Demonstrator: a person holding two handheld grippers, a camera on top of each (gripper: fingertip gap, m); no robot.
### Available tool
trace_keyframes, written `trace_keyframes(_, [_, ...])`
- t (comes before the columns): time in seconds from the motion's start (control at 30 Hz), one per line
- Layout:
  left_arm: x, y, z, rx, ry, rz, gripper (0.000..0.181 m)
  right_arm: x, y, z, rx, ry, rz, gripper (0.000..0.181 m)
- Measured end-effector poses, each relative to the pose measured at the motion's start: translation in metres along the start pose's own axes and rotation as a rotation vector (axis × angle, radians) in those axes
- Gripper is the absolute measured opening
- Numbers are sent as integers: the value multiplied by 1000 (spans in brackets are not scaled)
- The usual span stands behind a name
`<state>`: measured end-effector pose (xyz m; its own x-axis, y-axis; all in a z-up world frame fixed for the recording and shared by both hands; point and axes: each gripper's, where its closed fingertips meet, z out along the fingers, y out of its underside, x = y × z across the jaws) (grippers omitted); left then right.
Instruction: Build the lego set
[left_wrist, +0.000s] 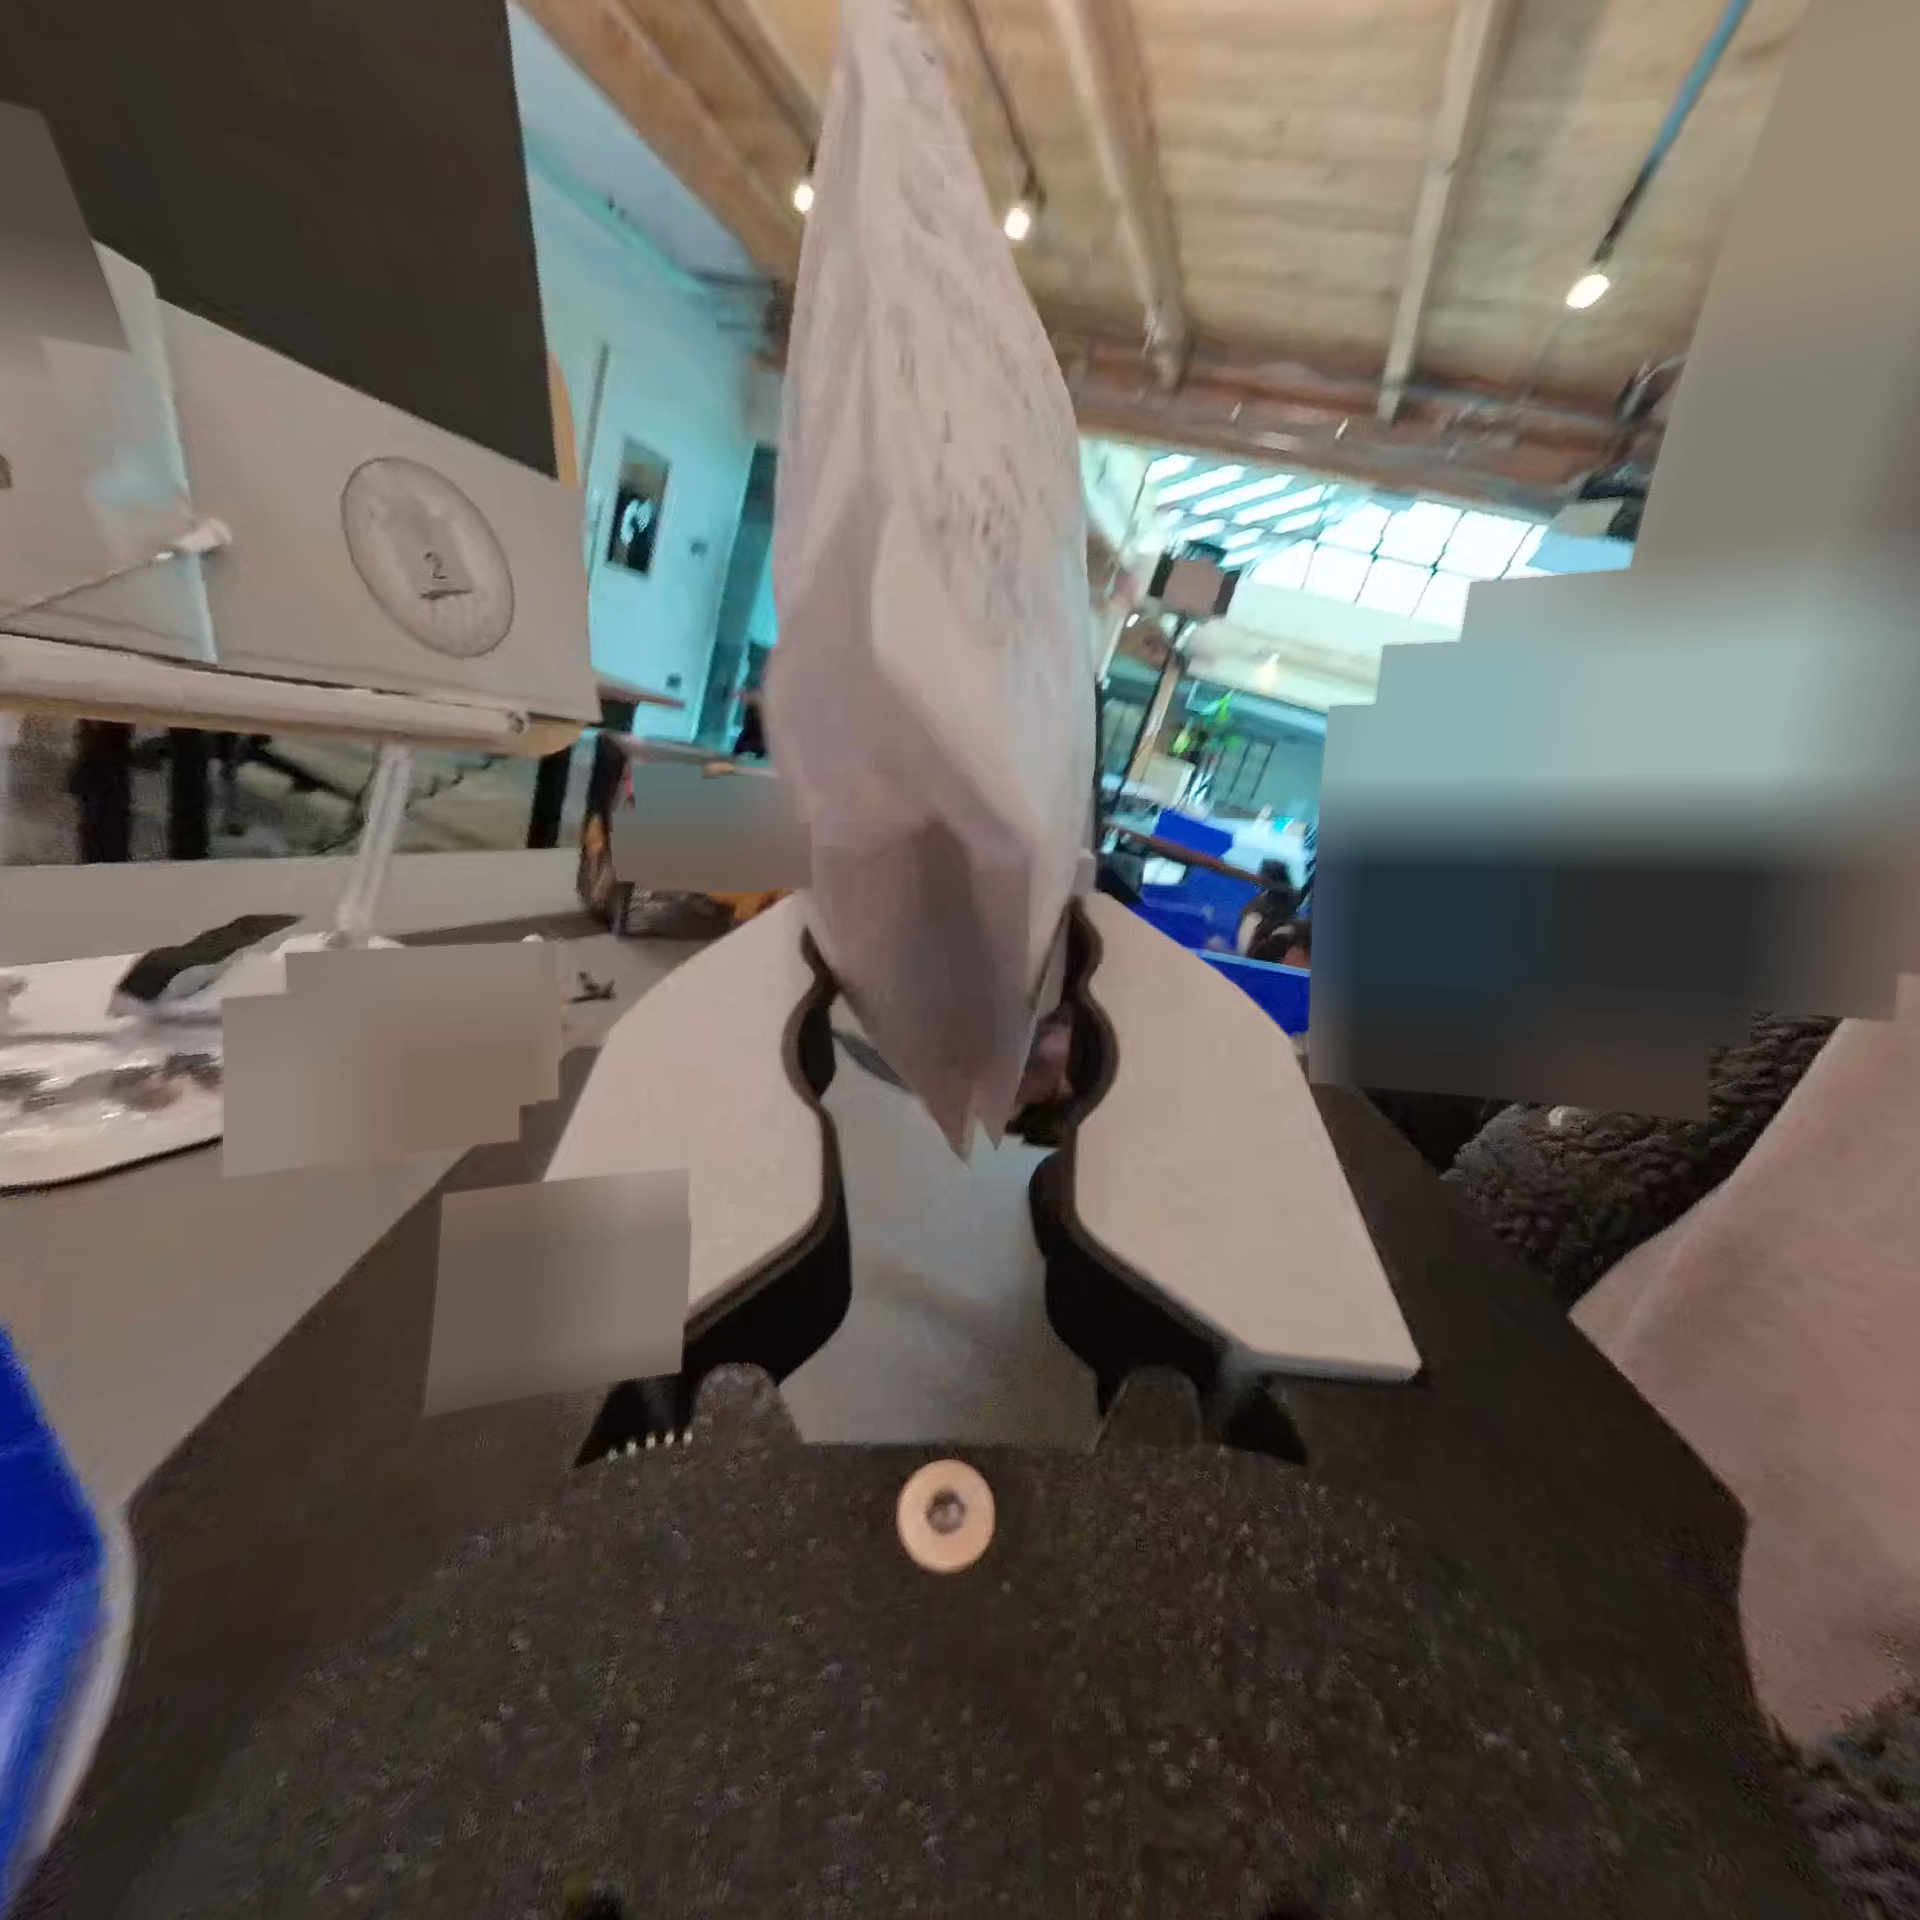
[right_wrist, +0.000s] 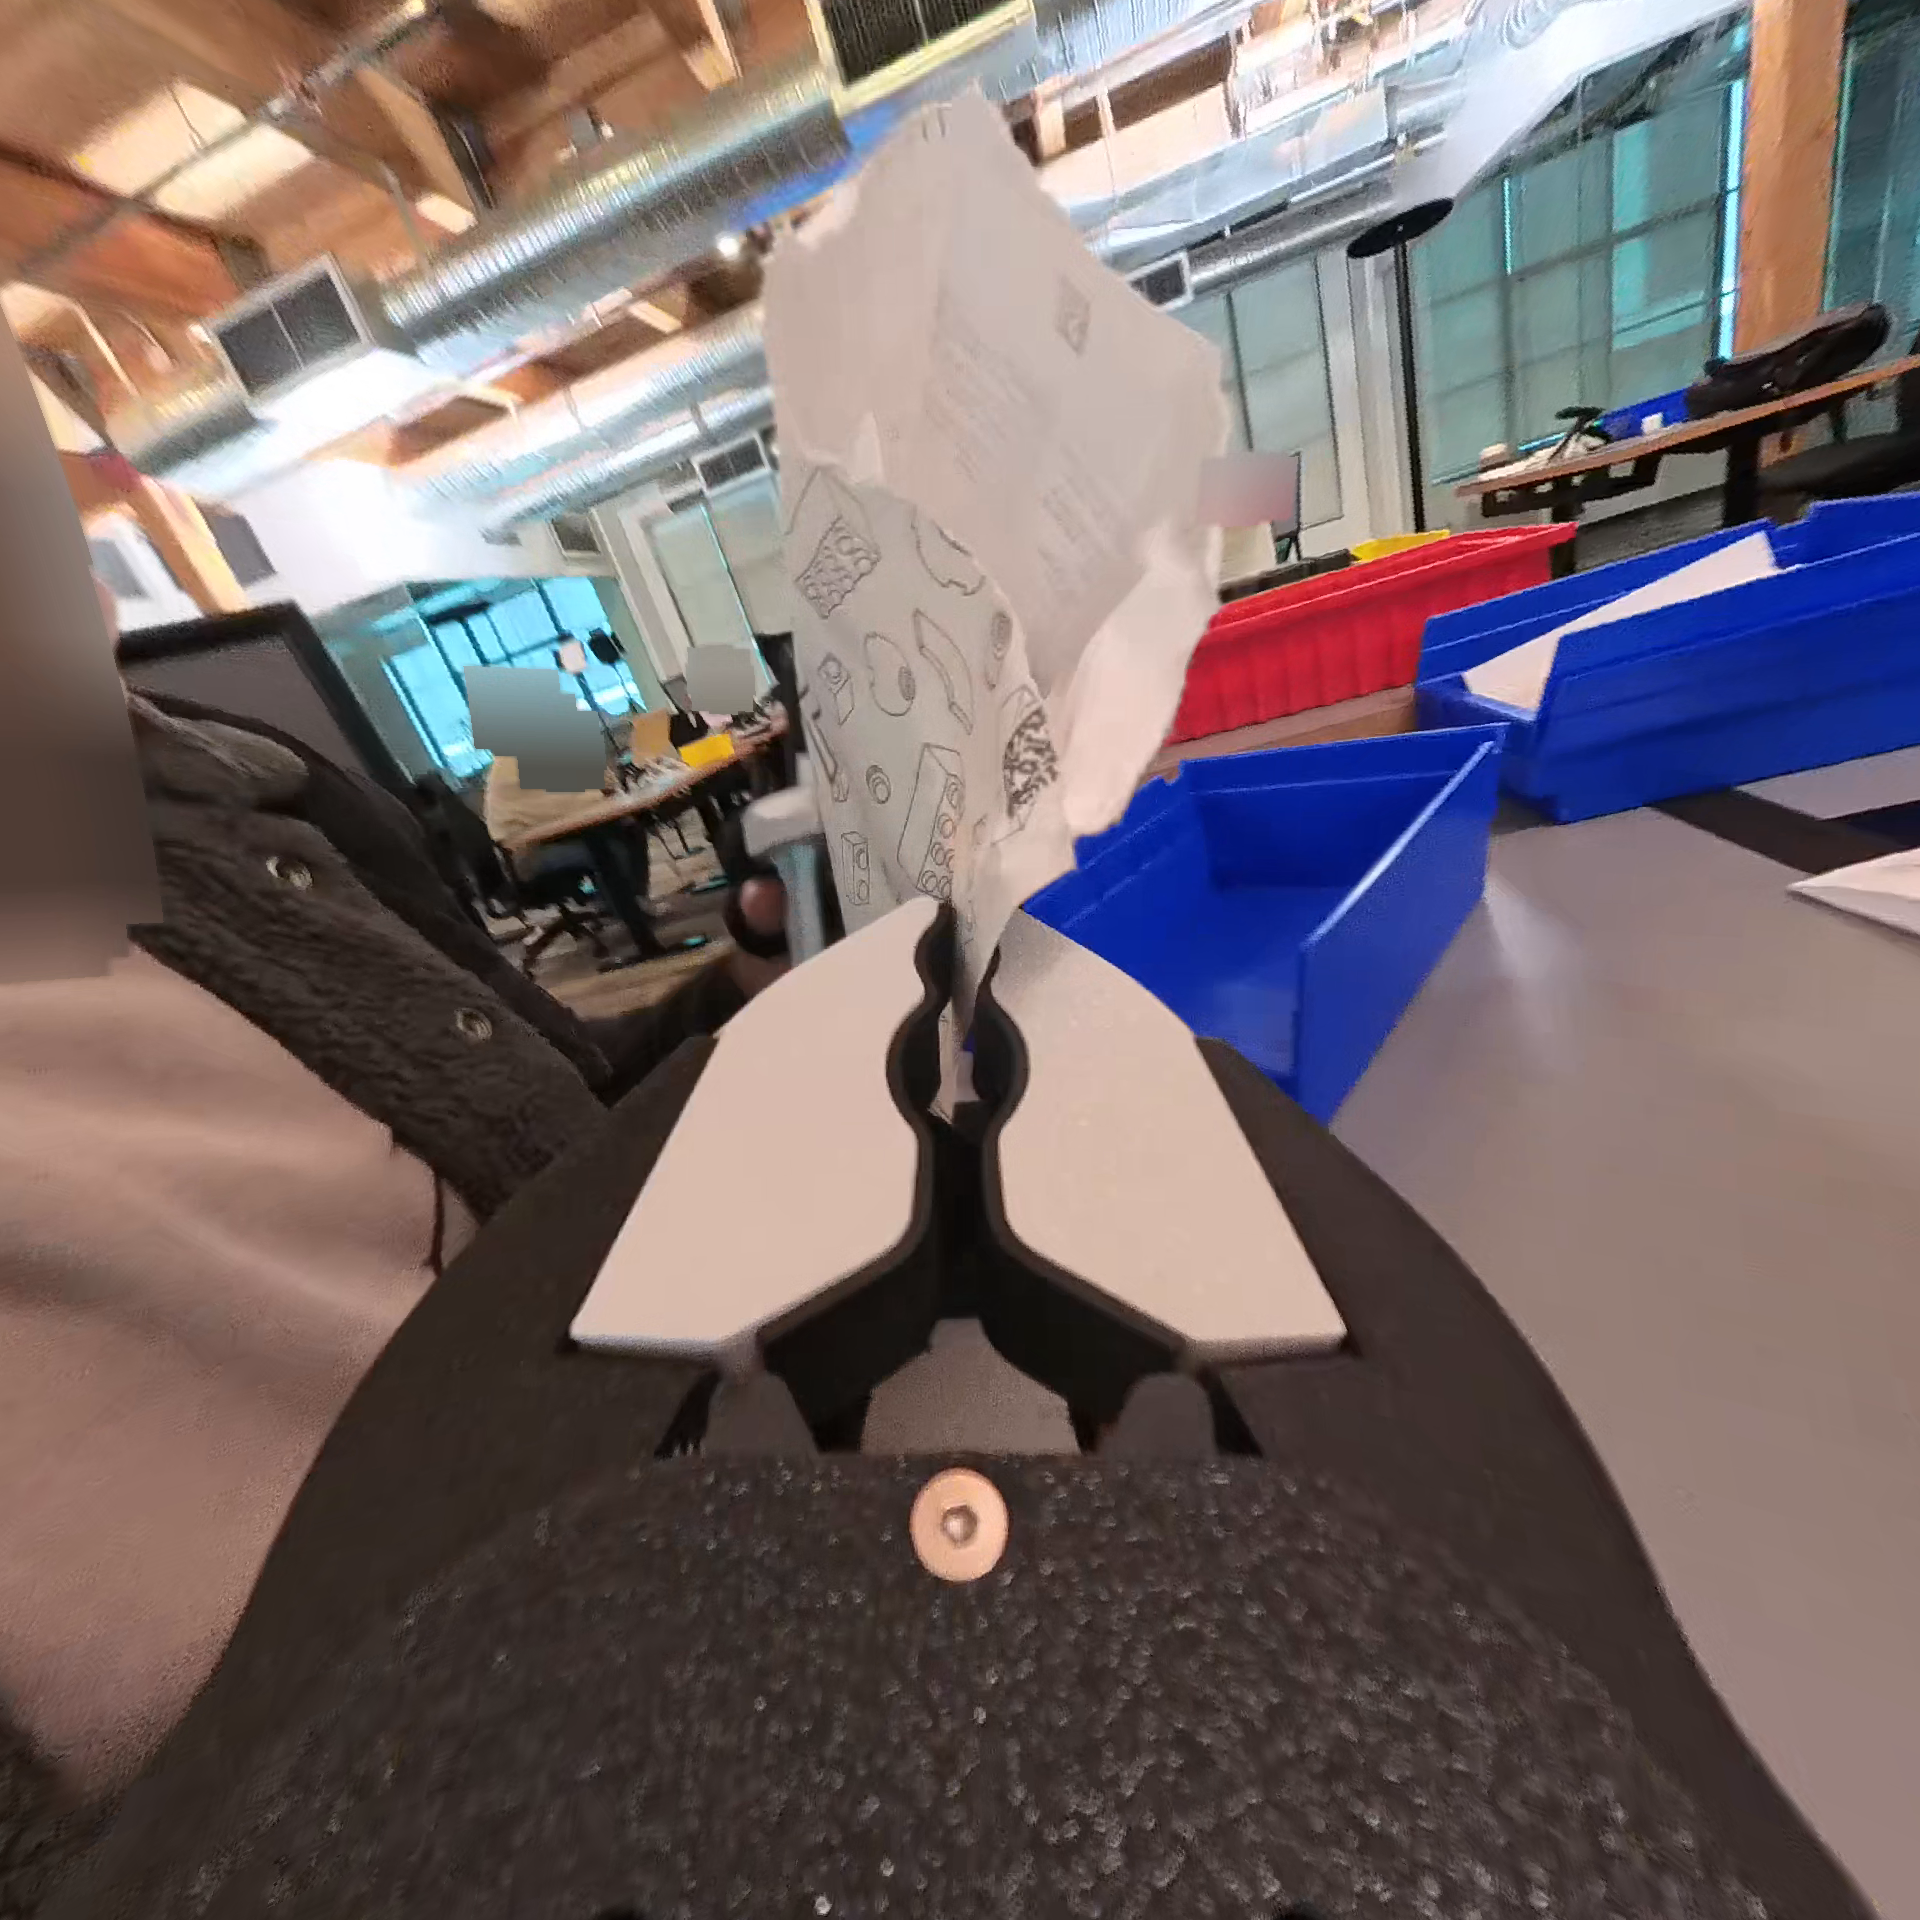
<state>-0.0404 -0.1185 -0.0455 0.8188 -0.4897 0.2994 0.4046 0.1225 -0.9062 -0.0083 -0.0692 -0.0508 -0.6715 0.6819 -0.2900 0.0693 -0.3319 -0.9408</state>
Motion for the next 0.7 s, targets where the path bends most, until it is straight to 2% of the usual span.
trace_keyframes(0.03, [-2,-5,-4,-78,-57,42,50,2,-1,-5,-16,12,-19,0])
trace_keyframes(0.1, [-19,-23,-29,-260,-279,196,51,12,1,-15,-70,61,-68,0])
trace_keyframes(0.2, [-69,-63,-108,-521,-766,386,51,36,14,-31,-169,144,-92,0])
trace_keyframes(0.23, [-84,-72,-141,-596,-917,379,53,44,21,-36,-200,163,-90,0])
trace_keyframes(0.3, [-103,-75,-195,-695,-1095,266,58,57,30,-45,-236,191,-94,0])
trace_keyframes(0.4, [-121,-42,-247,-807,-1228,42,71,68,35,-56,-236,204,-86,0])
trace_keyframes(0.5, [-132,-6,-261,-814,-1235,-128,72,72,34,-67,-218,190,-77,0])
trace_keyframes(0.53, [-136,0,-262,-807,-1231,-163,65,72,35,-70,-225,180,-71,0])
trace_keyframes(0.6, [-143,2,-262,-790,-1221,-193,34,71,36,-76,-222,170,-85,0])
trace_keyframes(0.7, [-145,6,-258,-844,-1214,-173,29,64,34,-80,-214,138,-105,0])
